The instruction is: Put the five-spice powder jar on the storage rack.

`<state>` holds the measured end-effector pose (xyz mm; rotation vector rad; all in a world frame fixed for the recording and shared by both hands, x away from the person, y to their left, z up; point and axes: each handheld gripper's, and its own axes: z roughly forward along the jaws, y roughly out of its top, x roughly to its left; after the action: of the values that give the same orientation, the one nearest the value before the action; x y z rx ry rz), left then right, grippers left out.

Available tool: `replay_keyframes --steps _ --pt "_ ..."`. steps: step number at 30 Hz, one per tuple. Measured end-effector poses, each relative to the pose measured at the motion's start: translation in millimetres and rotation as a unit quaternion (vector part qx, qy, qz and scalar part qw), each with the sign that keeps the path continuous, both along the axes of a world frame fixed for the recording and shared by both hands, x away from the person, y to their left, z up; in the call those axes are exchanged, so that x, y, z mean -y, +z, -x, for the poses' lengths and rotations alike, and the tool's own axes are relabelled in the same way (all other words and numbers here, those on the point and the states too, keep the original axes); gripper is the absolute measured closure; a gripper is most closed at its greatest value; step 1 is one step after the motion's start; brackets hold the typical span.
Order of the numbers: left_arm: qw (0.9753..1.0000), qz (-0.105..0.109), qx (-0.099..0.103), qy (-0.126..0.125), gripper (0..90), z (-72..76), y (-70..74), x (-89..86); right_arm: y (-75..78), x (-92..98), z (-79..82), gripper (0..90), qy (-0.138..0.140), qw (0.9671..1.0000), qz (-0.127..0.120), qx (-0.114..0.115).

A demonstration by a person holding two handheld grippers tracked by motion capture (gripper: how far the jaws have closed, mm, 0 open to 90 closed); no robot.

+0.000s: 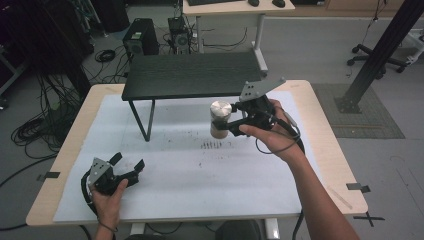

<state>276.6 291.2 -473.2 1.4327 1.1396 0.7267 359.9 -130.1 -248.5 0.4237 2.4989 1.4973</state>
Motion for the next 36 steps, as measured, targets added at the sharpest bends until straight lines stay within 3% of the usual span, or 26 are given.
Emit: replay_keyframes --steps 9,26,36 --pt "1.0 -0.001 0.0 0.0 5.3 0.1 0.1 0.0 24.2 -2.2 -8.3 43.2 0.015 0.9999 -0.001 -0.008" --pt "1.0 0.001 0.001 -0.001 5.3 0.2 0.0 -0.4 68.5 -5.2 -26.8 43.2 0.015 0.9999 -0.003 0.007" --pt "1.0 0.001 0.0 0.0 5.3 0.2 0.0 -0.4 85.7 -6.4 -40.8 43.2 0.014 0.9998 -0.006 0.013"
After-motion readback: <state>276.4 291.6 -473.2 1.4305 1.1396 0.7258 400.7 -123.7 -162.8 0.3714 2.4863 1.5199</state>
